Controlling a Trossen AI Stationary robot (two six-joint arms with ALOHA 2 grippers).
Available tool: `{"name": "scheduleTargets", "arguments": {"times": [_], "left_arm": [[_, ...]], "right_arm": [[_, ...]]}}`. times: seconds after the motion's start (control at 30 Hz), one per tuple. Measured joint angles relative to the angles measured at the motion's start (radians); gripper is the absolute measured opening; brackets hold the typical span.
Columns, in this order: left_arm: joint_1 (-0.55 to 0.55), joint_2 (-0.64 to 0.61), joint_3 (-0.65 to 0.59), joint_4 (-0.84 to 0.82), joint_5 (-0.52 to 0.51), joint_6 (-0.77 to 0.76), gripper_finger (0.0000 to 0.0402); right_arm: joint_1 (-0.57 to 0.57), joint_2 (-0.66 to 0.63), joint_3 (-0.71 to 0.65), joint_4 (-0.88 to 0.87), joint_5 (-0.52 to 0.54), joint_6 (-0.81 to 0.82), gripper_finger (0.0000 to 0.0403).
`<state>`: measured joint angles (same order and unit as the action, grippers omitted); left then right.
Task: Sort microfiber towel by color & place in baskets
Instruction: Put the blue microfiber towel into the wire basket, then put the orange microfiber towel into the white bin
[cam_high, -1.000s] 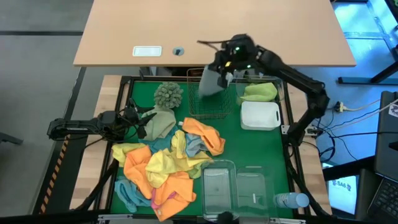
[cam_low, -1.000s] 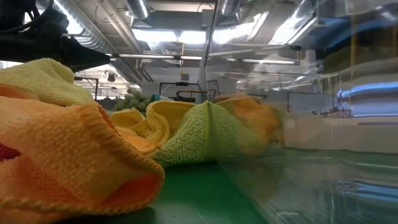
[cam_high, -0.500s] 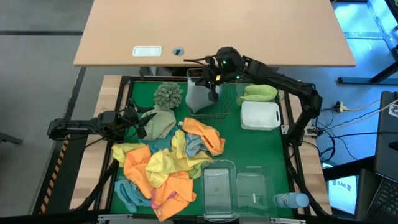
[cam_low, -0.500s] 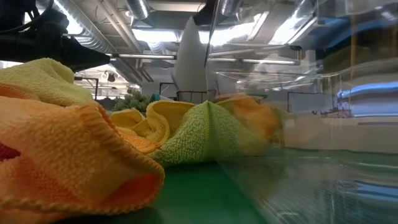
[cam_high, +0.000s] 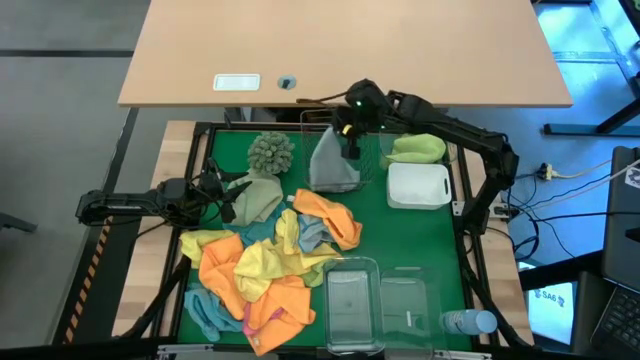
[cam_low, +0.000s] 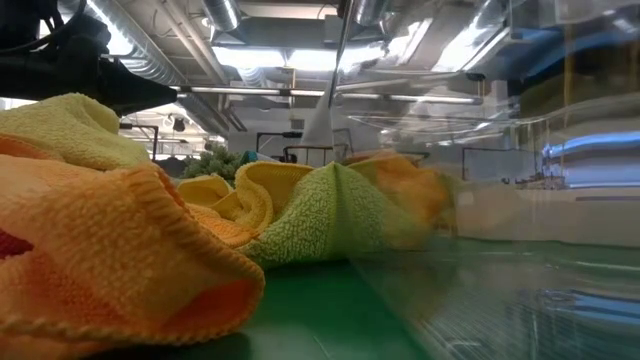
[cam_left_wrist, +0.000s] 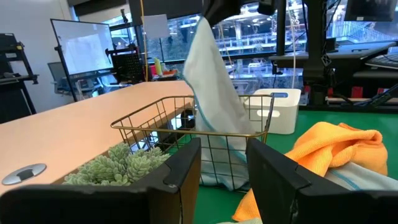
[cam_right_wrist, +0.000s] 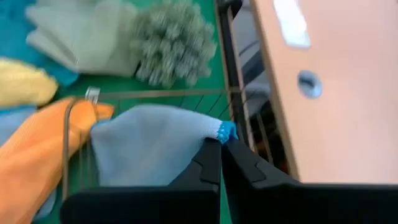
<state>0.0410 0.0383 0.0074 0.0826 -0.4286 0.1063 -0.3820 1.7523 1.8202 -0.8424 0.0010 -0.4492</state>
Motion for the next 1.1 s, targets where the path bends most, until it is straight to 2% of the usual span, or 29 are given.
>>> {"name": "scheduleTargets", "arguments": {"times": [0.33,0.43,0.6,0.73,0.83,0.97,1.1], "left_arm": [[0.0,0.0,0.0,0.0,0.0,0.0,0.0124],[0.0,0.0,0.0,0.0,0.0,0.0,0.0124],[0.0,0.0,0.0,0.008,0.0,0.0,0.0124],[0.0,0.0,0.007,0.113,0.022,-0.027,0.0124],[-0.001,0.0,0.049,0.132,0.041,-0.057,0.0124],[-0.004,0.0,0.105,0.091,0.087,-0.109,0.0124],[-0.025,0.013,0.172,-0.044,0.123,-0.181,0.0124]], "right_arm": [[0.002,0.0,0.0,-0.042,0.017,-0.004,0.0004],[0.002,0.0,0.0,-0.051,0.042,-0.027,0.0019],[0.002,0.0,0.0,-0.051,0.109,-0.056,0.0094],[0.006,0.0,0.0,-0.051,0.174,-0.056,0.0171],[0.027,0.0,0.0,-0.053,0.233,-0.055,0.0215],[0.095,0.0,0.0,-0.102,0.307,-0.051,0.0251],[0.179,0.0,0.0,-0.202,0.327,-0.035,0.0263]]}}
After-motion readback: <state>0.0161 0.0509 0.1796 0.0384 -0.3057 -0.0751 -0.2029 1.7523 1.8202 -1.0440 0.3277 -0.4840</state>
